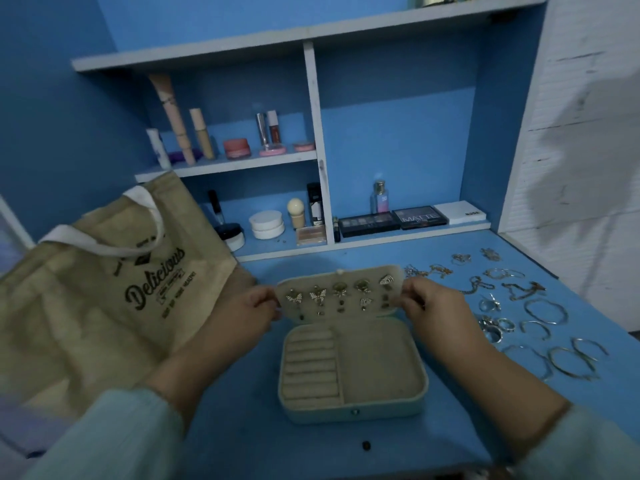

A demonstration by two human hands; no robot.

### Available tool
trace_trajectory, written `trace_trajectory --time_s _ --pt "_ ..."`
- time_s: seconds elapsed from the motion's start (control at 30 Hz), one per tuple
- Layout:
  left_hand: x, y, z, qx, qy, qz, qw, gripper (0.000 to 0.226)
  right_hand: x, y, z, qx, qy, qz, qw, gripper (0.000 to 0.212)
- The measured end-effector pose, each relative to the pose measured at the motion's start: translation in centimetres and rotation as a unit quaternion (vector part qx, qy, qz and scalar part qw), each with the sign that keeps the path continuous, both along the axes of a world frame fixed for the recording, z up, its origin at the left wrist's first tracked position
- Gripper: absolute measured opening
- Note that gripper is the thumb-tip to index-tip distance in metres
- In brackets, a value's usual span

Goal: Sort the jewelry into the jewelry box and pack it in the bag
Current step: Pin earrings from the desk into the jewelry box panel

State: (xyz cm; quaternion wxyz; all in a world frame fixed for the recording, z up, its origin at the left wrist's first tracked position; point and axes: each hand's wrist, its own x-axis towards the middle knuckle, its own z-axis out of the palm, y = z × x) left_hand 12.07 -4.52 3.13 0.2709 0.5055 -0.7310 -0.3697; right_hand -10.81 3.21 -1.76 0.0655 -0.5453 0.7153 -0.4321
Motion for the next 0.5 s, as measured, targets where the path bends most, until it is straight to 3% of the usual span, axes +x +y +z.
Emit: trace_trajectory --time_s 0.33,0.5 --pt "-1.1 -1.4 -3.1 0.002 0.160 0.047 0.986 0.025 0.0 -1.8 1.1 0.045 -0.178 -0.045 0.982 0.004" --pt "-2.0 -2.1 -4.3 -0.011 0.157 0.065 0.986 0.027 0.0 -3.3 0.9 0.076 -0.192 -0.070 0.976 0.011"
